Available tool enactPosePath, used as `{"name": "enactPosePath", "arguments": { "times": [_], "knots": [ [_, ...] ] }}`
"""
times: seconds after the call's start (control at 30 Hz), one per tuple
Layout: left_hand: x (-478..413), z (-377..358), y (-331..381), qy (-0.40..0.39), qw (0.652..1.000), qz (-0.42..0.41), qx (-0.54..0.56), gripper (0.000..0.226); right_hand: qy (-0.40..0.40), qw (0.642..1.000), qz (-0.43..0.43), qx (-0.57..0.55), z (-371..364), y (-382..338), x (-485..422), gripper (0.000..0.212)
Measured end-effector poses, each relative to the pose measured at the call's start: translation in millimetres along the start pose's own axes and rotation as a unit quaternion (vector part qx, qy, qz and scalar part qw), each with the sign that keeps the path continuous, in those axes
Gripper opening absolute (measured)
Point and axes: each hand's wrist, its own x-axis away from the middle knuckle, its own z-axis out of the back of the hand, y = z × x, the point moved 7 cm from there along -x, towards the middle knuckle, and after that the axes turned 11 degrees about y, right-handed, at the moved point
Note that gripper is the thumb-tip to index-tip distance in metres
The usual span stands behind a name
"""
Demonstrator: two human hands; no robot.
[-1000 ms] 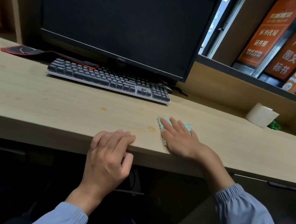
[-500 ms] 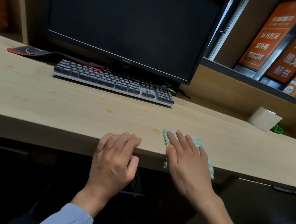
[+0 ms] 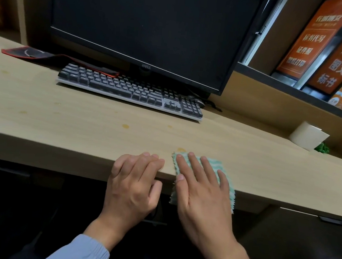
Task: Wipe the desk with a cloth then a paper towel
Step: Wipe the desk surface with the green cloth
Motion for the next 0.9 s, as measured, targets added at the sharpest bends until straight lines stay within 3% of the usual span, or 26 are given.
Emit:
{"name": "enactPosePath", "arguments": {
  "times": [0.2,0.53,0.9],
  "knots": [
    [0.1,0.3,-0.3,-0.010,1.000,0.003,0.005,0.032,-0.040,0.998,-0.003,-0.044,-0.1,-0.5,-20.0,0.055],
    [-1.4,3.2,1.6,-0.013,1.000,0.006,0.012,0.035,-0.158,0.987,-0.023,-0.034,-22.8,14.3,-77.3,0.057],
    [0.0,1.6,0.8,-0.017,1.000,0.009,0.010,0.034,-0.176,0.983,-0.036,-0.037,-47.7,33.4,-151.0,0.058]
  ]
}}
